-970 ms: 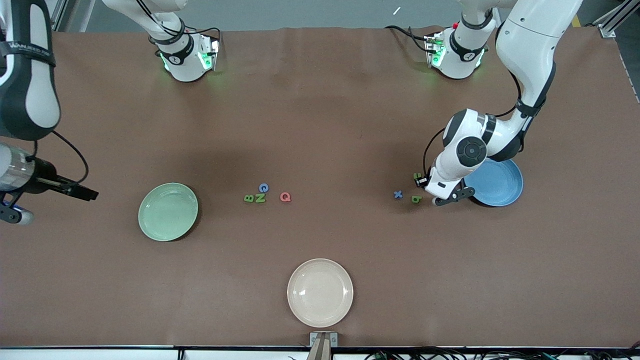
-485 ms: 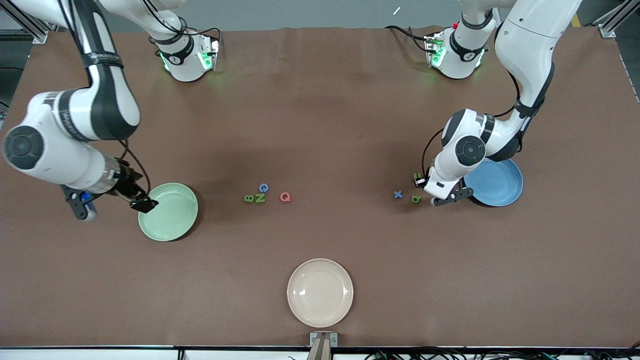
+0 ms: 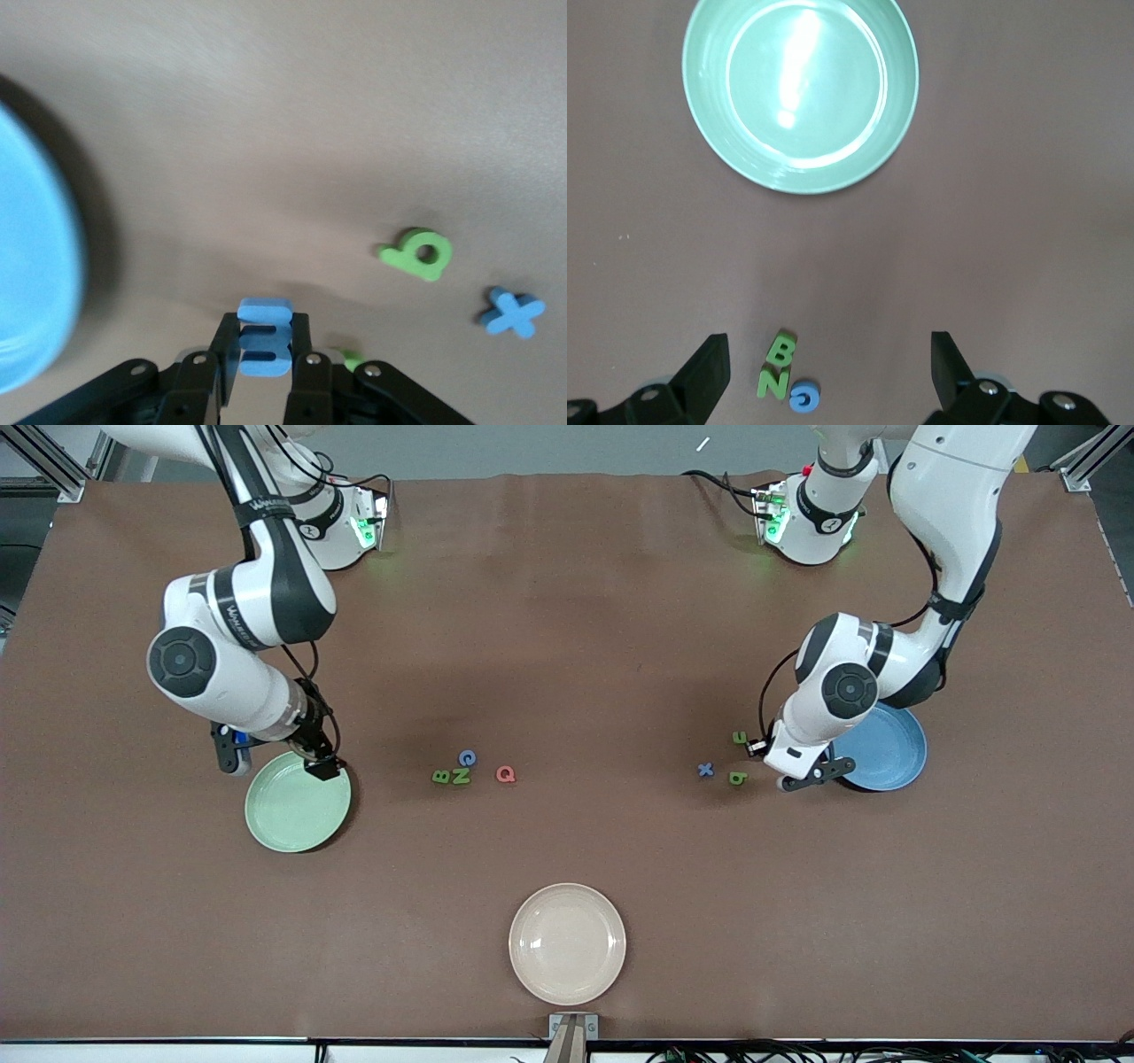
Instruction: Sort upper and lower case letters into plates
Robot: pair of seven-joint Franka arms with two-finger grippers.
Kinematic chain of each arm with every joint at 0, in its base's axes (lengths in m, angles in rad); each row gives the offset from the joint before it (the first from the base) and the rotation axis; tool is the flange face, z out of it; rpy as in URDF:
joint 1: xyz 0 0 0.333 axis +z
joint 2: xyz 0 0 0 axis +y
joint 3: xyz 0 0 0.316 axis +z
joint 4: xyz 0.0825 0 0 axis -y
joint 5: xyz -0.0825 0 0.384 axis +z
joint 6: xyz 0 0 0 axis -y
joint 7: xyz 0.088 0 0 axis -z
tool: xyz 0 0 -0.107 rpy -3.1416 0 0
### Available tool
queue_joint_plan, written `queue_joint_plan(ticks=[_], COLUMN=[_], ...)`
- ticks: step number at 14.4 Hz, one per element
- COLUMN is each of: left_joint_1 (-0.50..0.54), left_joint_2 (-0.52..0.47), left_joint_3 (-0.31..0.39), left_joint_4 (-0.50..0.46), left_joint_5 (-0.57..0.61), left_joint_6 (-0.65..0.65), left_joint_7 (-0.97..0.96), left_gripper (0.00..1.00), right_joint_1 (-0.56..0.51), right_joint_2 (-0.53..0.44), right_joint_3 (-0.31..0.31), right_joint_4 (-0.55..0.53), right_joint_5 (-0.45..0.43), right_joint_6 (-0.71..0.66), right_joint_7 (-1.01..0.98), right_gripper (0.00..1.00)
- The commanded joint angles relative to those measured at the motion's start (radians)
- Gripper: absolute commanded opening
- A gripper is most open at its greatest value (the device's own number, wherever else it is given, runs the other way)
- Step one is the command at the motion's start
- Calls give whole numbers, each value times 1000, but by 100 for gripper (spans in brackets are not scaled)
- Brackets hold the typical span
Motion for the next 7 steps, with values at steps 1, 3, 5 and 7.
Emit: queue_joint_plan(ticks=[1,3,5,7], left_joint_1=[65,105,151,200], left_joint_2=[-93,-103,-107,-106], left_joint_3=[-4,-3,-4,-4], left_joint_4=[-26,-32,-54,-84], left_joint_5=[16,16,71,130], left_joint_6=[-88,-105,-99,-62], left_joint_7=[155,293,359,390], left_gripper=[7,7,7,7], right_joint_1=[36,36,59,81], right_joint_2=[-29,4,62,109], right_joint_3=[-9,-9,-9,-9], right_joint_4=[-33,-36,-36,-32], right_joint_5=[6,8,8,8], right_joint_6=[43,110,179,264], right_joint_7=[100,157,197,265], right_gripper=[100,100,100,100])
